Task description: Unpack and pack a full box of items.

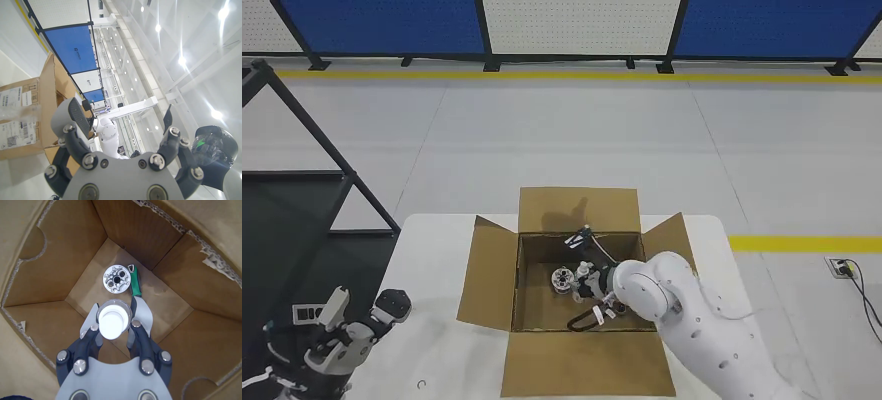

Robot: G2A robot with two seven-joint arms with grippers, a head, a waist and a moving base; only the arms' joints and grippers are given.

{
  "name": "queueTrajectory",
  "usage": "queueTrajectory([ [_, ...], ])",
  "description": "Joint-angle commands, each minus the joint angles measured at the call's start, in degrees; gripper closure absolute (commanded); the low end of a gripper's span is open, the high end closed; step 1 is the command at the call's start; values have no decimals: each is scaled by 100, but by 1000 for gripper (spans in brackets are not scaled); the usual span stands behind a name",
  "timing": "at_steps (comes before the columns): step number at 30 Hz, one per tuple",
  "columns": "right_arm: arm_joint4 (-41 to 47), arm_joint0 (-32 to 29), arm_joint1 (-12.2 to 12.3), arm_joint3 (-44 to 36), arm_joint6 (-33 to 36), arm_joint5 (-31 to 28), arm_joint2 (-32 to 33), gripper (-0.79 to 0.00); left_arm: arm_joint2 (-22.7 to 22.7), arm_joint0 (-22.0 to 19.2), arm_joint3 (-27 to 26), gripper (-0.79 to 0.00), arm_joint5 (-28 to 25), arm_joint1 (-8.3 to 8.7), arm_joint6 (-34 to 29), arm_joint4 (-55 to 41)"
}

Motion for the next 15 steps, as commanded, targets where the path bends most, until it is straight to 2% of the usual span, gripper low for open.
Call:
queueTrajectory([
  [1,-92,64,-51,179,-63,22,-130,0,-5,-2,-1,-785,5,-2,-3,-1],
  [8,-159,231,-220,633,-199,102,-410,0,-37,0,10,-785,19,-8,2,6],
  [9,-156,246,-238,687,-208,111,-427,-83,-42,2,16,-785,17,-9,7,-2],
  [10,-164,260,-254,730,-215,129,-443,-240,-46,3,23,-785,13,-11,11,-10],
  [11,-150,268,-270,763,-219,130,-454,-299,-48,4,28,-785,9,-12,9,-13],
  [14,-145,285,-305,844,-234,125,-465,-372,-51,6,43,-785,-4,-17,18,-28],
  [15,-146,288,-313,862,-238,118,-464,-376,-50,6,45,-785,-6,-18,18,-27],
])
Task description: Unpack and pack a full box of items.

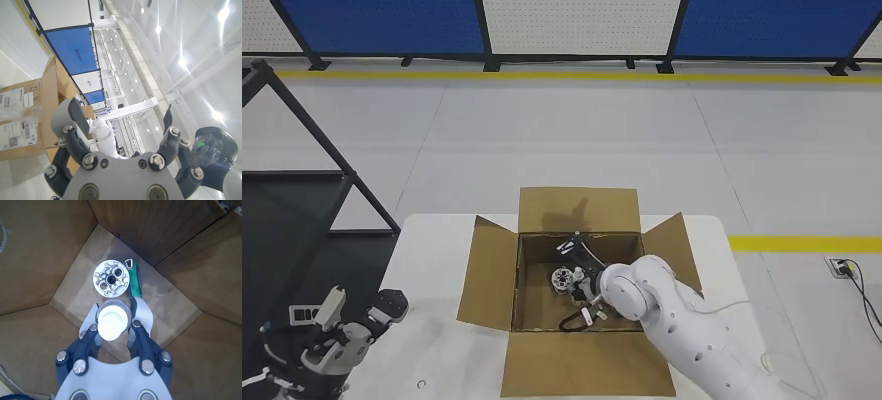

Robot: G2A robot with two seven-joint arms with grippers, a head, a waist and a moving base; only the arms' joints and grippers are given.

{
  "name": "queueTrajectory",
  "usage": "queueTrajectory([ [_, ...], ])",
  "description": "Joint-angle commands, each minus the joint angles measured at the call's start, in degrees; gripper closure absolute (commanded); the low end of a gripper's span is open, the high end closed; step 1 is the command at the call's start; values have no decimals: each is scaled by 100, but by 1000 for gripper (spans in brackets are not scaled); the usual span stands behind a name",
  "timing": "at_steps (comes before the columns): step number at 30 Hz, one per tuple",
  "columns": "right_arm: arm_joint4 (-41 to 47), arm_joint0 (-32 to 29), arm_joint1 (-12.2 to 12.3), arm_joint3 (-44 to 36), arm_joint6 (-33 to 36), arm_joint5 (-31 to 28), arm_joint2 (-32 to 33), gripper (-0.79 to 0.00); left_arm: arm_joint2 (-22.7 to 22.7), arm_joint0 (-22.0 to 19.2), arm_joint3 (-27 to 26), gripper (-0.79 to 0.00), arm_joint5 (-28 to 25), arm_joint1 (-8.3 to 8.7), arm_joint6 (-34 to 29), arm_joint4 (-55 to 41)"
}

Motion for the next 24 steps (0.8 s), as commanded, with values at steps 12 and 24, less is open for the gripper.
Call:
queueTrajectory([
  [12,-201,-264,58,-393,31,93,332,-736,68,-26,18,-785,17,-16,0,41],
  [24,-757,-1586,522,-3499,617,-72,1649,-785,169,-129,12,-785,126,-16,-76,129],
])
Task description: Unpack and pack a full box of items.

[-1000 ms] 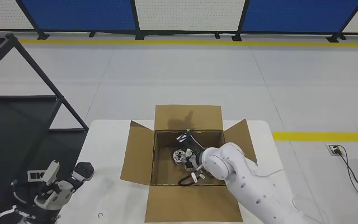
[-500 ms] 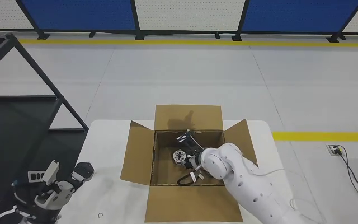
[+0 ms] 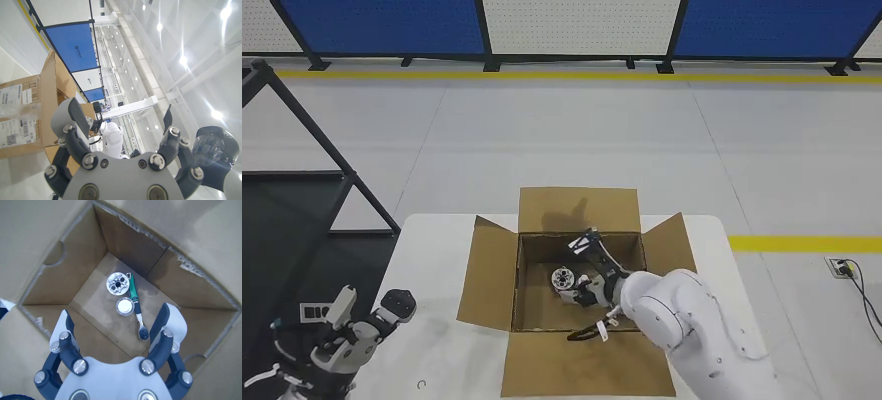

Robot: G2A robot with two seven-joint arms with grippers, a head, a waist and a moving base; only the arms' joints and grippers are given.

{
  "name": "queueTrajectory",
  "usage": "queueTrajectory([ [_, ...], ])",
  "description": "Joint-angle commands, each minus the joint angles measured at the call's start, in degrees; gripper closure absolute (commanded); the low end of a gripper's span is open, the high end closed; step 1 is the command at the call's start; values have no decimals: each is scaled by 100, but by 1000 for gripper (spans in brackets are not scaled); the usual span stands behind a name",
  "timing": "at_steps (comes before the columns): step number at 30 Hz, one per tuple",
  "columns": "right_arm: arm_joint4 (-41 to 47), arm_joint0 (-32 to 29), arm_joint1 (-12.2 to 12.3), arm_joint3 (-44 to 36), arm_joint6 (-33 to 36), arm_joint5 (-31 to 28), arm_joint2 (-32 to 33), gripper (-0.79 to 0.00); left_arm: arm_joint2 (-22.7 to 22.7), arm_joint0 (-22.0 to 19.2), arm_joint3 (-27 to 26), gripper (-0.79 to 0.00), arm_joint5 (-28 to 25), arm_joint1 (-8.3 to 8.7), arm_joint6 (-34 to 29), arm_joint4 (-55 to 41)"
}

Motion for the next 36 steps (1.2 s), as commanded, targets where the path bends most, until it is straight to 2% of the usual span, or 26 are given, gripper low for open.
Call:
queueTrajectory([
  [1,63,-256,68,-690,59,-132,305,-785,39,-43,9,-785,32,2,-13,27],
  [4,401,-616,135,-1275,-145,-149,797,-785,62,-61,-25,-785,39,3,-53,65],
  [8,784,-990,206,-1565,-349,-262,1344,-785,28,-8,-63,-785,59,5,-97,90],
  [10,787,-1012,211,-1567,-345,-250,1377,-785,-41,34,-63,-785,30,-5,117,135],
  [19,787,-1012,211,-1567,-345,-250,1377,-785,-41,34,-63,-785,30,-5,117,135],
  [22,1132,-1093,210,-1566,-567,-301,1480,-785,64,-63,-19,-785,153,2,106,242],
  [25,1669,-1130,238,-1709,-660,-206,1942,-785,225,-343,168,-785,380,27,-42,425],
  [28,2094,-1267,281,-1937,-750,156,2612,-785,346,-635,409,-785,530,59,-236,664],
  [30,2315,-1421,317,-2062,-747,306,3066,-785,402,-786,566,-785,622,87,-560,731],
  [36,3270,-1808,431,-1925,-132,478,4205,-785,378,-1169,1086,-785,857,166,-1266,728],
])
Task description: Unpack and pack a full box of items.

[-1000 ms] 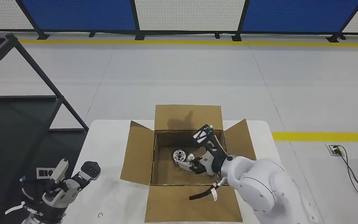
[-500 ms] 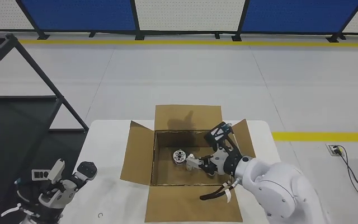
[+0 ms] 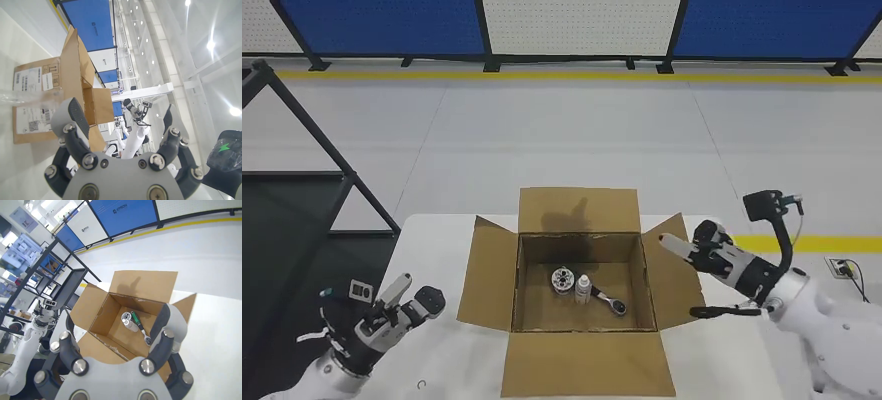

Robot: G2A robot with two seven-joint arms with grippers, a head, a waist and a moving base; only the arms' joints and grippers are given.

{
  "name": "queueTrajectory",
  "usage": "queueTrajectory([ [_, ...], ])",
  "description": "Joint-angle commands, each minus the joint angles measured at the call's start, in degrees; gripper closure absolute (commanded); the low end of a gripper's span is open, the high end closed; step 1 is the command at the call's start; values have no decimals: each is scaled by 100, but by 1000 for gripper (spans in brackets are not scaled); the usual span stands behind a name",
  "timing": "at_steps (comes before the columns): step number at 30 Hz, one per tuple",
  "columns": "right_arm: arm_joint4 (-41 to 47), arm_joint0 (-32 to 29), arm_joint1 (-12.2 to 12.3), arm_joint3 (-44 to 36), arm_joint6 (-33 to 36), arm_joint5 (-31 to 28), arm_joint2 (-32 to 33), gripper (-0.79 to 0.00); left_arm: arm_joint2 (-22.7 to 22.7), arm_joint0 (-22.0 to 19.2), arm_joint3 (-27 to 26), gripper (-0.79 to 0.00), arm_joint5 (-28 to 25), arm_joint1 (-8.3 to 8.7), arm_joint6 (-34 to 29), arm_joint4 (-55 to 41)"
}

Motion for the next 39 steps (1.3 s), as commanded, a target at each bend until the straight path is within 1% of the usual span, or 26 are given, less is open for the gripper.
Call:
queueTrajectory([
  [1,338,-85,39,156,257,-11,338,-785,3,-119,163,-785,40,21,-166,-18],
  [4,463,-231,86,396,319,-116,570,-785,26,-240,335,-785,84,41,-232,-21],
  [7,651,-358,111,679,276,-212,614,-785,107,-326,477,-785,116,51,-193,39],
  [10,874,-397,138,973,351,-368,555,-785,200,-395,587,-785,149,59,-142,104],
  [14,1144,-302,171,1253,513,-662,329,-785,371,-491,639,-785,193,58,42,204],
  [17,1445,-191,189,1423,634,-1071,119,-785,533,-550,588,-785,240,52,122,220],
  [18,1416,-131,199,1471,654,-1121,52,-785,587,-575,562,-785,256,53,152,282],
  [20,1624,-11,204,1563,695,-1242,-115,-785,701,-630,517,-785,249,55,255,494],
  [25,1853,337,222,1789,857,-1444,-557,-785,911,-723,389,-785,201,49,352,554],
  [28,1836,555,220,1941,849,-1451,-881,-785,1006,-763,305,-785,219,46,386,511],
  [31,1811,802,202,2196,740,-1401,-1232,-785,1195,-837,235,-785,325,34,464,494],
  [35,1799,1106,165,2627,586,-1364,-1690,-785,1537,-996,162,-785,515,10,607,547],
  [39,1902,1327,132,3080,468,-1417,-2004,-785,1937,-1201,180,-785,693,-24,740,601],
])
